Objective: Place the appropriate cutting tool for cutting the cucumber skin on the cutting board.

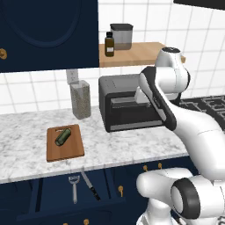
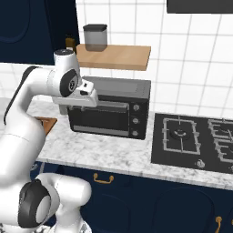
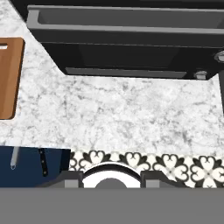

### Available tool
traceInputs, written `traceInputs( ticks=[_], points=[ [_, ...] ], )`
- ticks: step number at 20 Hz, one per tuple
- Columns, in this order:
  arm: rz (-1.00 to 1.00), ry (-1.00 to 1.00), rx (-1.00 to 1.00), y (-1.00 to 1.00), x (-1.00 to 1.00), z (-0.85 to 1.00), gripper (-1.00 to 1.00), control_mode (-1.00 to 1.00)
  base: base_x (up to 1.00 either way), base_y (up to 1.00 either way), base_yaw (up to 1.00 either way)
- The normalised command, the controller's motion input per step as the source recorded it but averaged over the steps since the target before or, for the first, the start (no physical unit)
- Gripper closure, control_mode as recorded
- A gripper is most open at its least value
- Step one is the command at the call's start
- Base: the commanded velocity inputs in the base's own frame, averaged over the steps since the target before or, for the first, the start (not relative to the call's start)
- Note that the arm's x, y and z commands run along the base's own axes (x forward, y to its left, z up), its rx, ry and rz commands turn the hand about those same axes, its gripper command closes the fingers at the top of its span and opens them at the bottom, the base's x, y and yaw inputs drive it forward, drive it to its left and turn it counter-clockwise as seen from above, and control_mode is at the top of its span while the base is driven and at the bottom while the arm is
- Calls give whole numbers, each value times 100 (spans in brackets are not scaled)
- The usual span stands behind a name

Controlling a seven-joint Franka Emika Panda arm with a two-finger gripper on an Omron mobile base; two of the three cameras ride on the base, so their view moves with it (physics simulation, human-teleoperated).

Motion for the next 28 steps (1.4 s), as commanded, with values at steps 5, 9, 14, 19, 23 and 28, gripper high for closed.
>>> traceInputs(
  ticks=[5, 9, 14, 19, 23, 28],
  points=[
    [0, -6, 0, 15, -41, 0, -100, -100, 0, 0, 0],
    [6, 2, -5, 77, -42, -40, -100, -100, 0, 0, 0],
    [3, 1, -7, 100, -18, -64, -100, -100, 0, 0, 0],
    [0, 0, 0, 92, -6, -55, -100, -100, 0, 0, 0],
    [-2, 1, 14, 44, 2, -61, -100, -100, 0, 0, 0],
    [-1, 2, 13, 14, 3, -69, -100, -100, 0, 0, 0]
  ],
)
